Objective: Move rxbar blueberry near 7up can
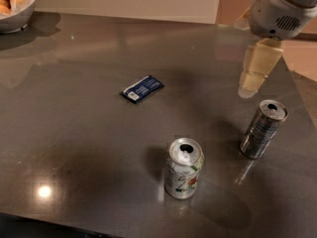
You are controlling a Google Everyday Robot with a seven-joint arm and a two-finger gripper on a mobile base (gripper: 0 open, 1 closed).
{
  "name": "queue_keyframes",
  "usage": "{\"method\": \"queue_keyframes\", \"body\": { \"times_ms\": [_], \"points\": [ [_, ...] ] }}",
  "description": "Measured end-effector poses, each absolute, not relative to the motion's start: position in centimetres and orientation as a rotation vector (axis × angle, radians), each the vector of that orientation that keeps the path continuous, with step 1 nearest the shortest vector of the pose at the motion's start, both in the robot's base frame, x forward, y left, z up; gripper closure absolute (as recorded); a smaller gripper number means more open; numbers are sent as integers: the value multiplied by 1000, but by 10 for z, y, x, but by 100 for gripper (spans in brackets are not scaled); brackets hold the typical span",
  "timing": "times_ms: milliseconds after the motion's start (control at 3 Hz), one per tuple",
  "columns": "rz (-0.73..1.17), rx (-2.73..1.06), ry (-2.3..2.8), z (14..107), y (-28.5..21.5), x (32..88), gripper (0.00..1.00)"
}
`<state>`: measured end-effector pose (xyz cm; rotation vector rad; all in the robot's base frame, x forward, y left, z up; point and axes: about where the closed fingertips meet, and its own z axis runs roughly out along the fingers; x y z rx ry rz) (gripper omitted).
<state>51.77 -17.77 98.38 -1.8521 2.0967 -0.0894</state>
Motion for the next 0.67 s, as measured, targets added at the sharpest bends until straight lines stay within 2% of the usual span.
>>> {"method": "queue_keyframes", "body": {
  "times_ms": [667],
  "points": [
    [-32,-1992,1927,963,-116,592,0]
  ]
}}
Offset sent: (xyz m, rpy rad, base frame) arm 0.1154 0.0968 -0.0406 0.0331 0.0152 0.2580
